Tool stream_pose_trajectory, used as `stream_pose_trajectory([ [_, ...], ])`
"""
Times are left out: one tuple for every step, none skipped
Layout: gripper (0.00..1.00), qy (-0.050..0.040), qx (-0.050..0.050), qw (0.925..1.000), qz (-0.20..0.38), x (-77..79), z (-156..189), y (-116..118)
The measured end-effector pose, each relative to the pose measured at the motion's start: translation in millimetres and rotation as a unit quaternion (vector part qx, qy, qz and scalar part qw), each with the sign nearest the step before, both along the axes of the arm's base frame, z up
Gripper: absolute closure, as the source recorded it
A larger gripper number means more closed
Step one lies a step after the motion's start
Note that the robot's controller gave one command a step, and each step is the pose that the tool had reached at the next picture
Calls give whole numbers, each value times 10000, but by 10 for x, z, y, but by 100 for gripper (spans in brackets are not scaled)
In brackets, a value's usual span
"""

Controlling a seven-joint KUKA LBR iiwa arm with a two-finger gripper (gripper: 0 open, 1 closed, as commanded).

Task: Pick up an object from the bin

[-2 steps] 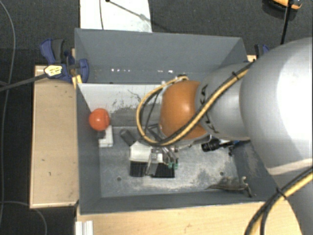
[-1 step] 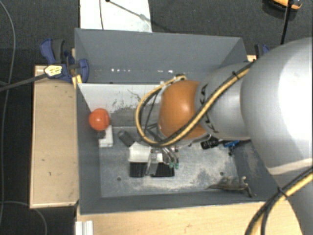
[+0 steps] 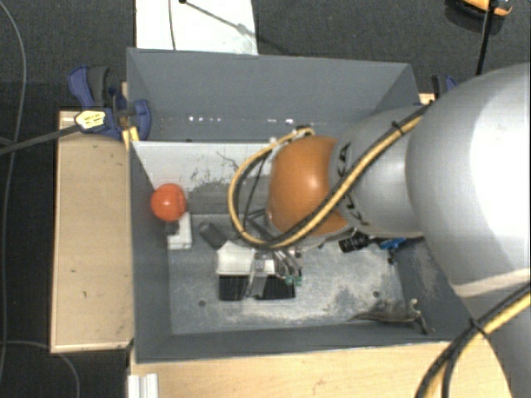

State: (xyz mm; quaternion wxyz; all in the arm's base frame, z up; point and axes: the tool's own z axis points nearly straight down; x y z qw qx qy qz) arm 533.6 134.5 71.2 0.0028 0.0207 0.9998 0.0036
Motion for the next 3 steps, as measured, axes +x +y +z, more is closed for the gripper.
stream_pose_trajectory([
  [100, -3, -4, 9996, 292, 22, -2, 36],
  [100, -14, -1, 9998, 203, 7, 3, 54],
  [100, -13, 2, 9994, 349, 20, 0, 45],
])
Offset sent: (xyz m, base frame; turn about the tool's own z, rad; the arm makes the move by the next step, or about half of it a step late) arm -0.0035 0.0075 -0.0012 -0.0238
